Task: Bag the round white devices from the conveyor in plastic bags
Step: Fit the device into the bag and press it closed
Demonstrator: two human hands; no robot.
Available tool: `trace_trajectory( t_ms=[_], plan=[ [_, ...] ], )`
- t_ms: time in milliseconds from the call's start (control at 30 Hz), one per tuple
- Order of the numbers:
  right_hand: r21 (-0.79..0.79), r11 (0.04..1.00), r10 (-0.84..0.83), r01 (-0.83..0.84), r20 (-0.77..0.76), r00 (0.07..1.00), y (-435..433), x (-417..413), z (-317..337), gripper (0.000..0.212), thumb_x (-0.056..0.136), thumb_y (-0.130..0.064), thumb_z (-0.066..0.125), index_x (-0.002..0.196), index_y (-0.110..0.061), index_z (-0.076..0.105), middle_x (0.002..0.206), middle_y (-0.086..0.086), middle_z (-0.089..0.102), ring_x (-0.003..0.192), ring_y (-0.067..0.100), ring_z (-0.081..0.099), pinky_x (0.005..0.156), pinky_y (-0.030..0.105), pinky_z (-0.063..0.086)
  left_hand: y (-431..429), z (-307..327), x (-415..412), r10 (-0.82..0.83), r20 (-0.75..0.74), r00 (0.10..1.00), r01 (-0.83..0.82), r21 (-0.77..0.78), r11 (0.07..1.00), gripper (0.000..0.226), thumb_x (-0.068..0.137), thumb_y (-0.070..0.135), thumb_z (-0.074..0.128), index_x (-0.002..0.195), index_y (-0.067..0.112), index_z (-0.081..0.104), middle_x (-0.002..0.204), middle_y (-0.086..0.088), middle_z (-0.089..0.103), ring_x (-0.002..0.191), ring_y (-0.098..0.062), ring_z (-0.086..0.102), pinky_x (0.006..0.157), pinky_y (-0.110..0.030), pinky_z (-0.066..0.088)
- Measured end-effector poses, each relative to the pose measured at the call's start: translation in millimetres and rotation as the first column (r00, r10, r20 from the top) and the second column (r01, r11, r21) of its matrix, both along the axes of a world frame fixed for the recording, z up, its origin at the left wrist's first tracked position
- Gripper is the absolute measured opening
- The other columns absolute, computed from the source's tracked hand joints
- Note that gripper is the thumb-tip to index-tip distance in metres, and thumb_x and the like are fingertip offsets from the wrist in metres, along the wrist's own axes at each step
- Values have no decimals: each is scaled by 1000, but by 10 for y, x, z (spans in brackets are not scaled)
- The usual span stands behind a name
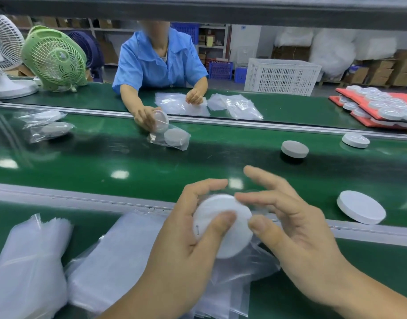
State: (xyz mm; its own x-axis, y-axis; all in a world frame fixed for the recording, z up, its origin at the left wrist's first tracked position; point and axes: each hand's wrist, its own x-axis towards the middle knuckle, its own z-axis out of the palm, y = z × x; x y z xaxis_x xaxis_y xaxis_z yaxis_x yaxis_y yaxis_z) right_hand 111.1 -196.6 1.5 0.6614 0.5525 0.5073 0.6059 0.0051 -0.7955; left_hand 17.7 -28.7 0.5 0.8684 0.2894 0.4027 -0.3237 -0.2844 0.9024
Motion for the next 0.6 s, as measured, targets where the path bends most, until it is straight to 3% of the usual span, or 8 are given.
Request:
trace_trajectory(
  t_ms=[67, 167, 267, 367, 467, 533, 600],
  plan=[
    [-15, 994, 103, -106, -132, 986, 23, -27, -17, 42, 83, -66, 73, 119, -46, 70, 133, -13, 66, 115, 8, 66, 83, 34, 57, -3, 18, 6, 41, 3, 999, -41, 4, 999, 25, 92, 51, 57, 114, 40, 62, 106, 11, 71, 95, -12, 69, 72, -22, 56],
    [-34, 998, 55, -61, -158, 986, 81, -75, -53, 43, 78, -66, 77, 114, -44, 72, 111, -11, 75, 86, 21, 69, 72, 40, 59, -15, -7, 2, 56, -54, 997, -59, -55, 997, 20, 95, 47, 54, 105, 33, 65, 100, 7, 73, 92, -14, 70, 78, -39, 59],
    [-15, 1000, 8, -10, -131, 991, 66, -65, -70, 32, 79, -64, 76, 93, -35, 77, 83, -1, 74, 70, 24, 64, 61, 38, 54, -54, -35, -7, 52, -91, 995, -49, 40, 998, 22, 95, 52, 49, 104, 38, 63, 100, 14, 72, 93, -5, 68, 77, -20, 53],
    [-63, 998, -3, -7, -157, 988, 31, -19, -83, 40, 74, -71, 75, 84, -33, 78, 72, 5, 69, 65, 30, 58, 58, 39, 48, -34, -59, 6, 9, -124, 992, 4, 103, 995, 20, 99, 52, 46, 103, 40, 61, 102, 15, 70, 99, -3, 65, 78, -11, 45],
    [-109, 992, 29, -55, -228, 973, 67, 20, -92, 41, 74, -73, 75, 82, -33, 78, 73, 3, 71, 64, 23, 58, 60, 34, 49, -12, -74, 10, 33, -121, 992, -8, 202, 979, 22, 99, 55, 44, 105, 40, 59, 109, 19, 67, 105, 0, 62, 83, -20, 47],
    [-132, 991, 2, -30, -207, 978, 153, 138, -79, 29, 79, -63, 77, 82, -34, 79, 76, -3, 74, 64, 15, 64, 57, 27, 52, 5, -82, 15, 129, -52, 990, -111, 260, 959, 26, 92, 63, 45, 109, 45, 52, 124, 24, 58, 116, 1, 56, 87, -23, 45],
    [-126, 984, -151, 125, -227, 962, 298, 448, -66, 17, 86, -47, 76, 81, -31, 77, 77, -6, 75, 62, 4, 66, 54, 20, 52, 48, -82, 37, 261, 73, 962, -268, 398, 877, 32, 86, 60, 49, 113, 42, 47, 134, 20, 48, 127, -5, 48, 93, -22, 40]
  ],
)
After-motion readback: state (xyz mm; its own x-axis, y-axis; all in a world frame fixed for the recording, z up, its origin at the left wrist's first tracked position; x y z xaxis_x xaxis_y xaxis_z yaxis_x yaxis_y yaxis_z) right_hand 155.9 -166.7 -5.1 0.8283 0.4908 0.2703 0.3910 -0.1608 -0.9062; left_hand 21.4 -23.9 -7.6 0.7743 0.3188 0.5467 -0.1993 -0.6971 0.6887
